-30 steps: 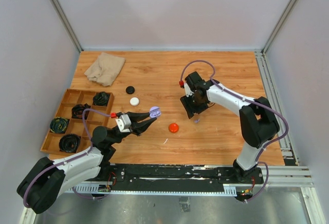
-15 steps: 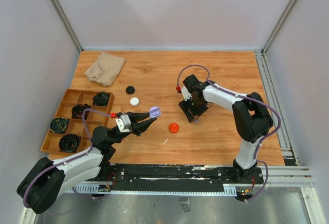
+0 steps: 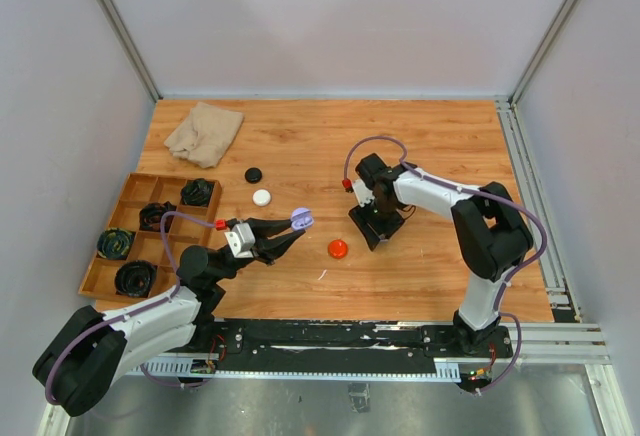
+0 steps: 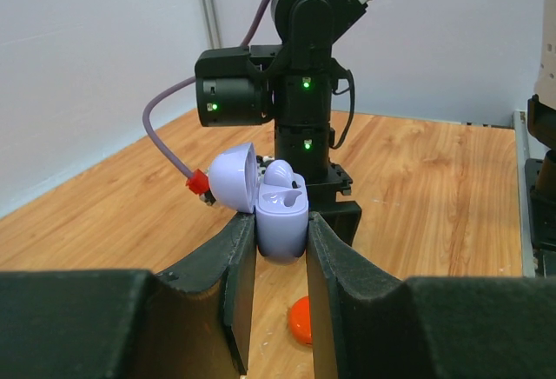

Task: Insert the wireless bluetooth earbuds into the charging case
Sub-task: Pick up the earbud from the center of the board.

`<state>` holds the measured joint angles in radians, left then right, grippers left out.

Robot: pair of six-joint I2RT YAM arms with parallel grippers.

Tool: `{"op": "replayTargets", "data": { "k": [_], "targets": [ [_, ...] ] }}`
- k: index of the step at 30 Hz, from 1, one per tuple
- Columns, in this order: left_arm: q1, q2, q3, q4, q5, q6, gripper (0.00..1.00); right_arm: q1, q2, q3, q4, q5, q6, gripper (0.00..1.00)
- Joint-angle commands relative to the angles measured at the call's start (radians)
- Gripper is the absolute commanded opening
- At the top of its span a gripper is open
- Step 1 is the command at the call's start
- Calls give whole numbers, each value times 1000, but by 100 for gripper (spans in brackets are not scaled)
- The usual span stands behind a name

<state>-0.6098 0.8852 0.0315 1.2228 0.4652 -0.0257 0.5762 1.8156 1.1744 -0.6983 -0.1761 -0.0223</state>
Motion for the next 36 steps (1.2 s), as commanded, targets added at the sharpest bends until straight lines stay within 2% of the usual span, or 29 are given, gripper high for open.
{"op": "replayTargets", "data": {
  "k": [1,8,15,21,36],
  "targets": [
    [-1,-5,4,16,4,9,0,39,-28,-4,-74,-29,22,57],
    [-1,-6,4,16,7,9,0,63,-32,37,-116,-16,27,55],
    [-1,-10,4,15,6,7,0,72,-32,101,-139,116,28,48],
    [-1,-11,4,12,6,8,0,89,41,168,-186,180,12,45],
    [-1,-22,4,7,8,7,0,121,151,244,-234,216,12,39]
  ]
}}
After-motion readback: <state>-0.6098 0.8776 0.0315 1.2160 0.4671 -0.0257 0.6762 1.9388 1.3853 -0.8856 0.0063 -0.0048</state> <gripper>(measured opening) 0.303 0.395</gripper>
